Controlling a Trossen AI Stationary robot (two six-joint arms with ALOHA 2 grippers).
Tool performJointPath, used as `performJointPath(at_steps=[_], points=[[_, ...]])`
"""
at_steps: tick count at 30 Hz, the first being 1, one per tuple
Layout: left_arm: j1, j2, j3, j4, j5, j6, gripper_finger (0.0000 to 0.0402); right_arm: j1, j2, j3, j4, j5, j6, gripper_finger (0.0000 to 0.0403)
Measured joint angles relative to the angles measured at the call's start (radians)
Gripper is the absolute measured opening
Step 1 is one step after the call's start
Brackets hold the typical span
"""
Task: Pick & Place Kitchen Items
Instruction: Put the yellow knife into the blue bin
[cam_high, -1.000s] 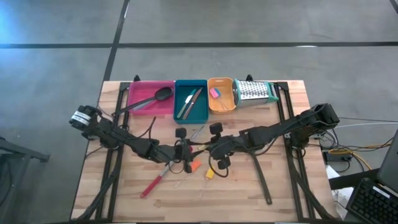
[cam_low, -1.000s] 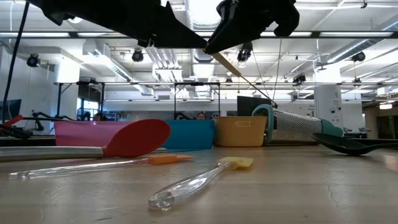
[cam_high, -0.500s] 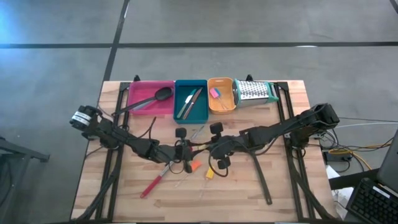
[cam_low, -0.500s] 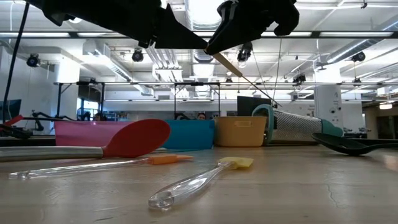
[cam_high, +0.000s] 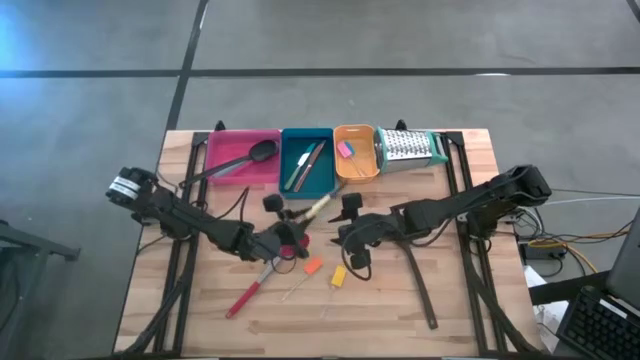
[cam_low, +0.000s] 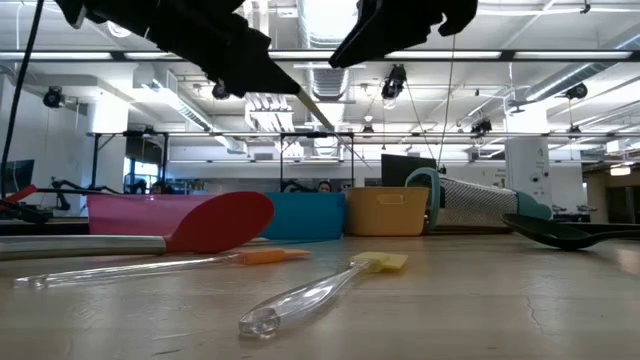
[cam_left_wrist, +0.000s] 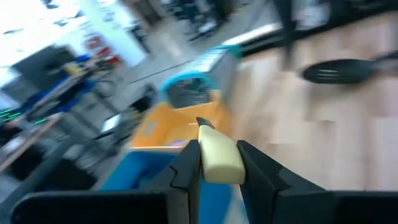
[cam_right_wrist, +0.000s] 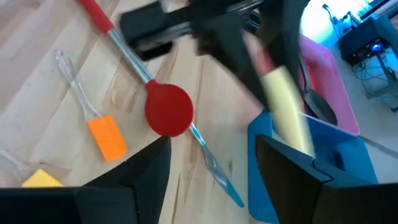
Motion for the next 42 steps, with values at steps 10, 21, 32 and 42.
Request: performJointPath(at_steps=[10,21,32,42], points=[[0.058,-0.084,-0.037,-0.027,-0.186,-0.051,0.0082,0.001,-0.011,0.0,-0.079,0.013,0.062,0.0222],[0.382,-0.114,-0.134,-0.094,0.184,-0.278,0.0082,0.001,-0.013,0.0,-0.108,0.102,0.088,0.0219],[0.56,-0.108,-0.136,-0.074,0.406,-0.289,0.0082,0.001,-0.013,0.0,-0.108,0.1,0.078,0.0219],[0.609,-0.046,-0.136,-0.047,0.485,-0.32,0.0082,0.001,-0.013,0.0,-0.105,0.099,0.078,0.0219]])
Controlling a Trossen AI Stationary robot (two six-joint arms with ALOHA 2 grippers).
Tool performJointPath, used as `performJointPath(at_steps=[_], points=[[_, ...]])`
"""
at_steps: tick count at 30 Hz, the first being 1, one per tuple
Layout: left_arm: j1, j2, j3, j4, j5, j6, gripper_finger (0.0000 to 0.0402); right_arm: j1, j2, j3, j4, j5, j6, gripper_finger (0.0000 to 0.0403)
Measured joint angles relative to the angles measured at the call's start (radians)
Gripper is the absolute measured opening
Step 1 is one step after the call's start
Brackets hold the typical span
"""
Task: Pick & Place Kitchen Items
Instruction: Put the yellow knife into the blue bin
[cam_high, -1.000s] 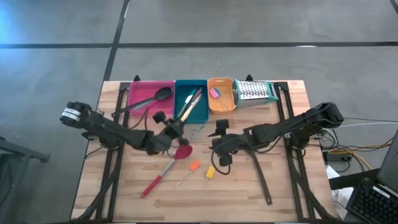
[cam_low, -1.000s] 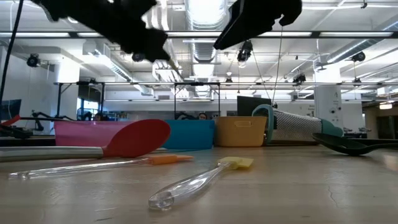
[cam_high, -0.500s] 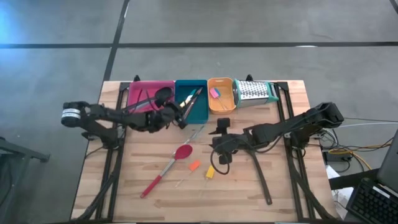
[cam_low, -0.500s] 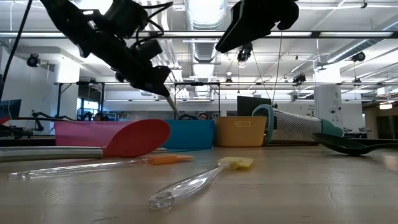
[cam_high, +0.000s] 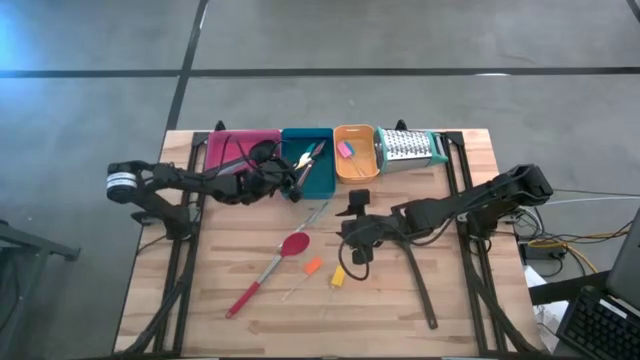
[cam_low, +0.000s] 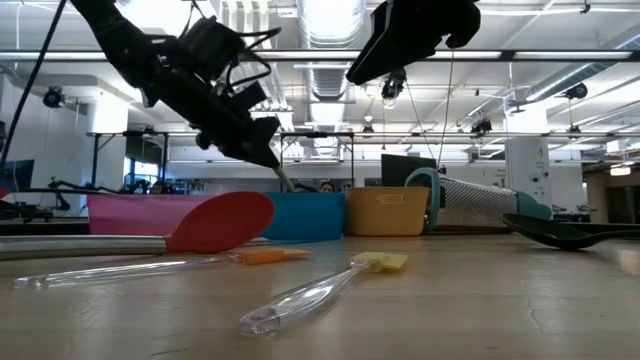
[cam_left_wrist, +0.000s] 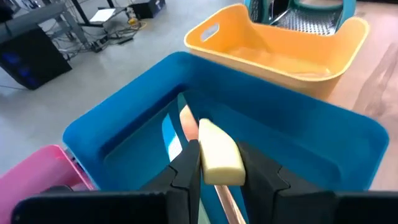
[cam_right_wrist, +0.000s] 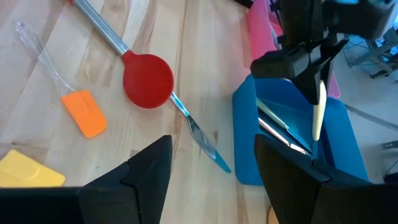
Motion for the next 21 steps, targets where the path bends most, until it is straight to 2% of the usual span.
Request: performJointPath(at_steps=[6,15,21], points=[[0.035,0.067,0.041,-0.06,0.084,-0.022,0.0082,0.0,0.0,0.0,0.0,-0.001,0.0,0.0219],[0.07,0.103,0.217,-0.437,0.173,-0.089,0.0082,0.0,0.0,0.0,0.0,-0.002,0.0,0.0219],[0.103,0.105,0.32,-0.671,0.288,-0.161,0.0082,0.0,0.0,0.0,0.0,-0.002,0.004,0.0219]])
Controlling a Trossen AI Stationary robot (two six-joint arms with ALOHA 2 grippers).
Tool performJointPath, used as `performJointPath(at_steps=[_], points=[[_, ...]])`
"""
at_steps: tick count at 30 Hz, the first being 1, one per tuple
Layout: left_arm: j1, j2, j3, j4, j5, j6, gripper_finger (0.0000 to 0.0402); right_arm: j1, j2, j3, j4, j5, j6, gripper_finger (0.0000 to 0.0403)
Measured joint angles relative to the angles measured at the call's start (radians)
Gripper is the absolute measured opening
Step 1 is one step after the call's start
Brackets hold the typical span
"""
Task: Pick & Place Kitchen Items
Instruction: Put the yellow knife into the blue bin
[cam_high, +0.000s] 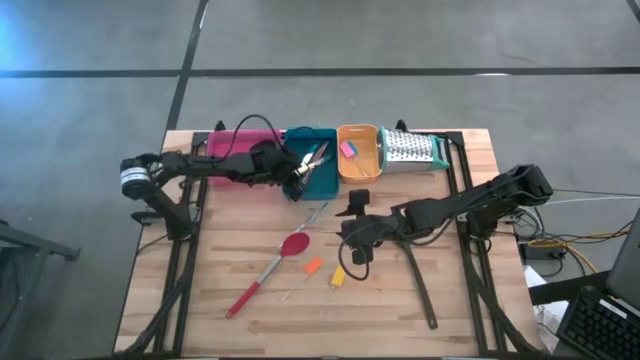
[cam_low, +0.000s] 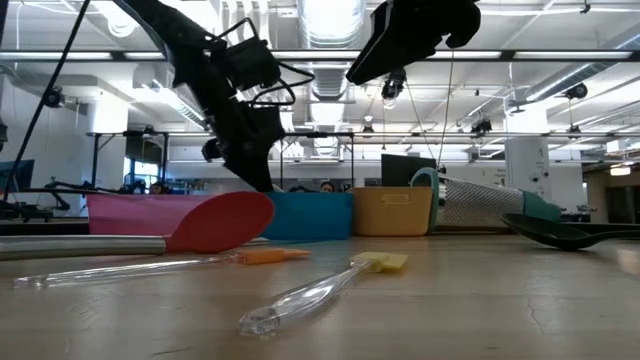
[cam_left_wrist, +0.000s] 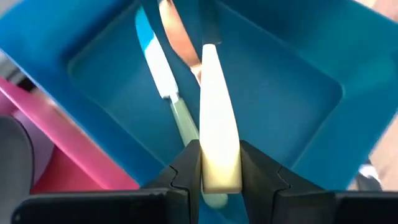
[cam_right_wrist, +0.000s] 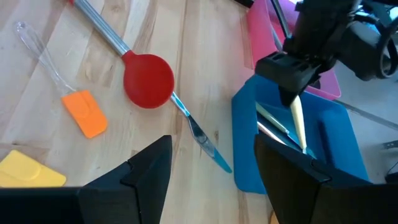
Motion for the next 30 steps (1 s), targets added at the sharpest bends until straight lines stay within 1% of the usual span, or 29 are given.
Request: performJointPath(at_steps=[2,6,12,17,25,30], points=[[0.013,0.0,0.018,-0.042,0.018,-0.009,0.0082,0.0,0.0,0.0,0.0,0.0,0.0,0.0219],[0.042,0.003,0.031,-0.046,0.081,-0.014,0.0082,0.0,0.0,0.0,0.0,0.0,0.0,0.0219],[0.064,0.023,0.041,-0.065,0.128,-0.014,0.0082,0.0,0.0,0.0,0.005,0.0,-0.002,0.0219],[0.065,0.044,0.042,-0.098,0.144,-0.012,0.0082,0.0,0.0,0.0,0.006,0.0,-0.004,0.0219],[0.068,0.071,0.044,-0.102,0.157,-0.013,0.0082,0.0,0.0,0.0,0.007,0.0,-0.004,0.0219],[0.068,0.065,0.044,-0.101,0.156,0.002,0.0082,0.0,0.0,0.0,0.007,0.0,-0.004,0.0219]])
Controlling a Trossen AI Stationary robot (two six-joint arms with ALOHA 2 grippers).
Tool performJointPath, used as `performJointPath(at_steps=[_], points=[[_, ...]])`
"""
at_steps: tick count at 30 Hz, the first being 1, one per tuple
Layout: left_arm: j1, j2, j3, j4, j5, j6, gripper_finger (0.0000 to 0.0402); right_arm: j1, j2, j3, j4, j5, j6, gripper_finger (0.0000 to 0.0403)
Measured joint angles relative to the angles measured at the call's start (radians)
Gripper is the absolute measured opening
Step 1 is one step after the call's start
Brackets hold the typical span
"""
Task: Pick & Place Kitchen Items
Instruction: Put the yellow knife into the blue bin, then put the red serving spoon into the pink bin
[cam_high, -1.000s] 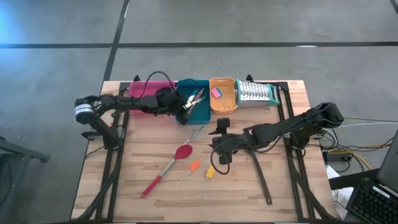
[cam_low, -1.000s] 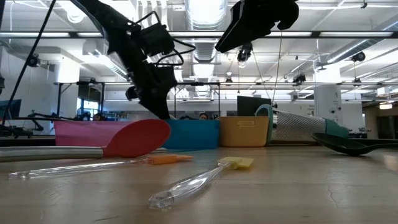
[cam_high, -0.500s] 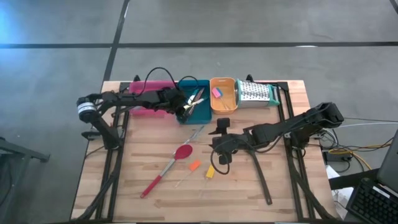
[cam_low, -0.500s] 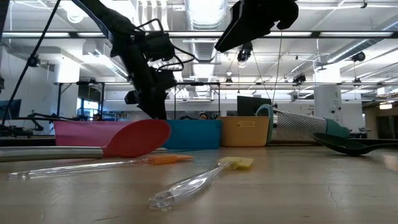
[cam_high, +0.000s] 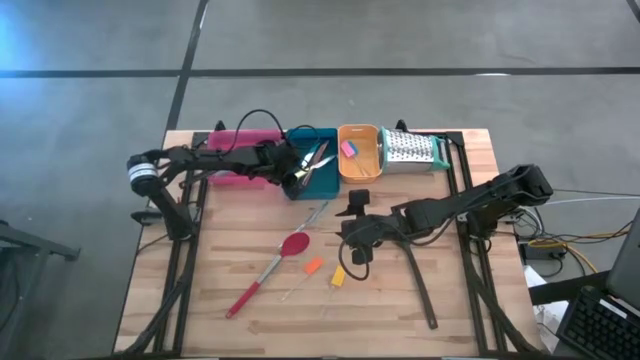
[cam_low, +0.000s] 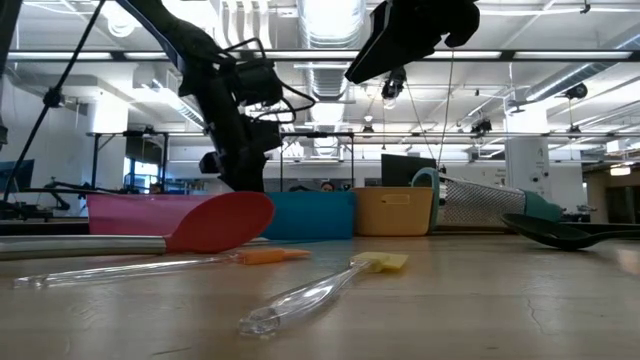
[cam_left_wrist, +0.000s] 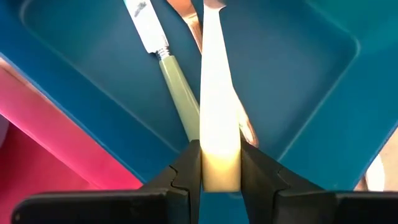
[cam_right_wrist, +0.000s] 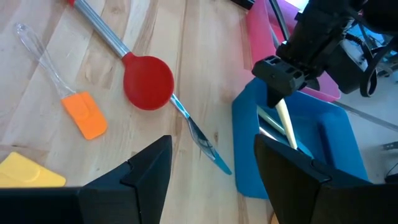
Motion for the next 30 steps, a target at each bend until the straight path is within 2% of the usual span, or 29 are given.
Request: performJointPath(at_steps=[2,7,11,21,30], points=[[0.001,-0.01,-0.001,0.0,0.003,0.009,0.0107,0.0,0.0,0.0,0.0,0.0,0.0,0.0219],[0.0,-0.017,0.01,-0.011,0.007,0.014,0.0217,0.0,0.0,0.0,-0.001,0.0,0.0,0.0219],[-0.001,-0.017,0.025,-0.028,0.008,0.025,0.0266,0.0,0.0,0.0,-0.002,0.0,0.0,0.0219],[-0.026,-0.019,0.141,-0.273,0.009,-0.021,0.0278,0.0,0.0,0.0,-0.002,0.0,0.014,0.0219],[-0.2,-0.06,0.155,-0.324,0.009,-0.087,0.0279,0.0,0.0,0.0,-0.009,0.0,0.027,0.0219]])
